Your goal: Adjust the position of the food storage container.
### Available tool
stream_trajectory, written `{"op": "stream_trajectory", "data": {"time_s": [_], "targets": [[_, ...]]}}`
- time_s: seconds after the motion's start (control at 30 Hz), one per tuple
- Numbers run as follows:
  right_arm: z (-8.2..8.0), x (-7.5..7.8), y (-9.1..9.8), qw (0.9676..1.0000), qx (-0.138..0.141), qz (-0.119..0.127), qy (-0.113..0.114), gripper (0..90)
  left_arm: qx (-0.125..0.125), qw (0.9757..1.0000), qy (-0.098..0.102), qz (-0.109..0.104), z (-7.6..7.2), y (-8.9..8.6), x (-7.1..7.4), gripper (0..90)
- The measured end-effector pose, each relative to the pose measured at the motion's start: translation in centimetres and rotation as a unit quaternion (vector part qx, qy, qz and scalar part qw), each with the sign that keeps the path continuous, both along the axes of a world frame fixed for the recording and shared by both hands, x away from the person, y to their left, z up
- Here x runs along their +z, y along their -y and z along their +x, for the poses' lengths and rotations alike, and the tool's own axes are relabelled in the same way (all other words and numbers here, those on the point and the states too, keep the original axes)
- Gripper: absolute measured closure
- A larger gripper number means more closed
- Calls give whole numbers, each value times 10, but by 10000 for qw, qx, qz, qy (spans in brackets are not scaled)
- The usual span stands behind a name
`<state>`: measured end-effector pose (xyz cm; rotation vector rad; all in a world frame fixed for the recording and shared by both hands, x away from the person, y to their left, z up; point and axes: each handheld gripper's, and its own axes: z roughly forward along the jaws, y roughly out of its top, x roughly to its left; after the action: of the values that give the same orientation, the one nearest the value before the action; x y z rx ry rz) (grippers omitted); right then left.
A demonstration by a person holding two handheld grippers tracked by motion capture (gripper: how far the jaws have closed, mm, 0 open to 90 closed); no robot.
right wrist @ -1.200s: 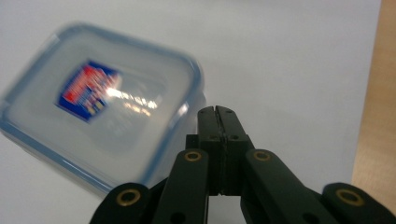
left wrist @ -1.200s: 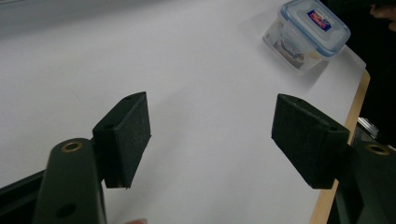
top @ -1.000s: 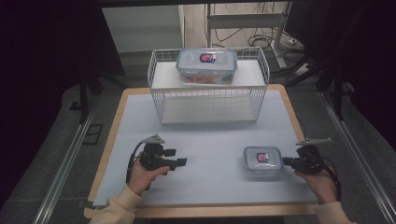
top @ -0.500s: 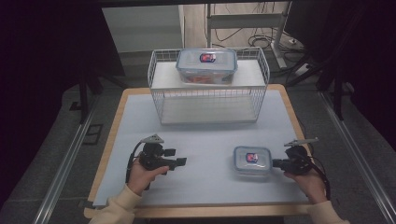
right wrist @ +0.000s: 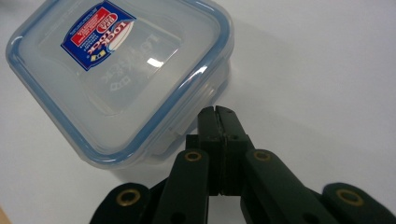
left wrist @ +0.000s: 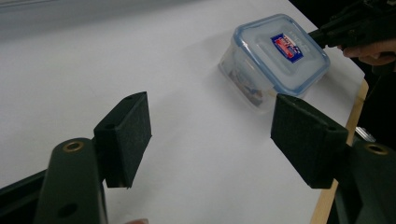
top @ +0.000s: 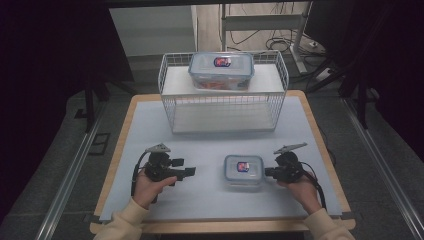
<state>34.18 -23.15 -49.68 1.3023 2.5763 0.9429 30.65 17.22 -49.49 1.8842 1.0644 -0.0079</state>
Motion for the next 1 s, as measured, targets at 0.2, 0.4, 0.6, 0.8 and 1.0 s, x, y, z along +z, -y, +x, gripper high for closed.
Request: {"op": "stream_trajectory", "data": {"time_s": [0.2, 0.4, 0.6, 0.8, 1.0], "targets": [[4, -4, -21, 9999, 168, 3, 0, 893, 10, 10000, -6, 7, 1, 0, -1, 287], [7, -8, -40, 9995, 309, 79, -3, 893, 29, 10000, -15, 32, 1, -1, -2, 287], [10, -9, -49, 9991, 406, 93, 11, 893, 35, 10000, -40, 42, 2, -1, -3, 287], [11, -3, -35, 9993, 235, 260, 112, 893, 76, 10000, -37, 24, 2, -2, -3, 287], [9, 5, -17, 9981, 113, 565, 204, 892, 200, 9997, -47, 98, 2, -2, -3, 285]]}}
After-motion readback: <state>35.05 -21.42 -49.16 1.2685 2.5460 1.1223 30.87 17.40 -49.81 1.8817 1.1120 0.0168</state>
